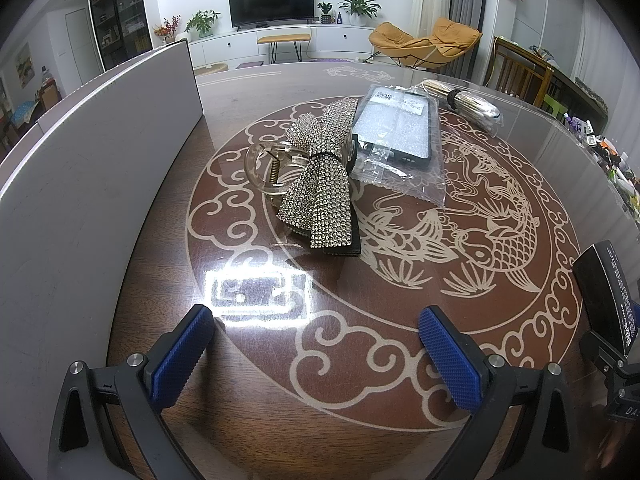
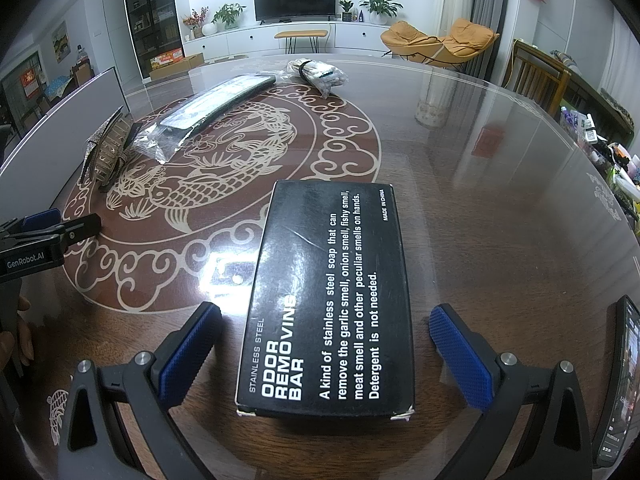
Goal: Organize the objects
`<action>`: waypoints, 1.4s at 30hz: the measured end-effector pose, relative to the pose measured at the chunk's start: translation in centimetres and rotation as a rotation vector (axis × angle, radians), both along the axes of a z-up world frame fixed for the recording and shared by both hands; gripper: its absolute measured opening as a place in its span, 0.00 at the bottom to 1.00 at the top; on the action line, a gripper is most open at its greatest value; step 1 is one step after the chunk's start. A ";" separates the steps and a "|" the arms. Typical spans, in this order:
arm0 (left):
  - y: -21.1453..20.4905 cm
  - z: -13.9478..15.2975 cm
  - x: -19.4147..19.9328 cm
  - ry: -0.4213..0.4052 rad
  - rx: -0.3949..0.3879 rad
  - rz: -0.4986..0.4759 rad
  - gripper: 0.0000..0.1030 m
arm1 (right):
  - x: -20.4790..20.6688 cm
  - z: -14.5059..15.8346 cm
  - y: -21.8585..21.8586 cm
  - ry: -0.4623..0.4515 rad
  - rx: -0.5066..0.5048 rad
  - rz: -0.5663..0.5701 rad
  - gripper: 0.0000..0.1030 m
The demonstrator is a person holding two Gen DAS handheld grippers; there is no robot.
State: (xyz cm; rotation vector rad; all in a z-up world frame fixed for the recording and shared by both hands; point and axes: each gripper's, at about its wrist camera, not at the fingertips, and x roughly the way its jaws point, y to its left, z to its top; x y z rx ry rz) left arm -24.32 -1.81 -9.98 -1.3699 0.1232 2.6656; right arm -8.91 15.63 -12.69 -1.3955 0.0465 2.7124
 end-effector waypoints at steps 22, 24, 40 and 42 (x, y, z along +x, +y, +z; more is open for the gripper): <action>0.0 -0.2 -0.2 -0.027 -0.001 -0.071 1.00 | 0.0 0.0 0.0 0.000 0.000 0.000 1.00; -0.2 -0.2 -0.1 -0.024 0.004 -0.093 1.00 | 0.0 0.0 0.0 0.000 0.000 0.000 1.00; 1.4 2.5 -9.2 -0.095 0.044 -0.135 0.75 | 0.0 0.1 0.0 0.000 0.000 0.000 1.00; 1.9 1.8 -9.9 -0.090 0.011 -0.157 0.51 | 0.0 0.0 0.0 0.000 0.000 0.000 1.00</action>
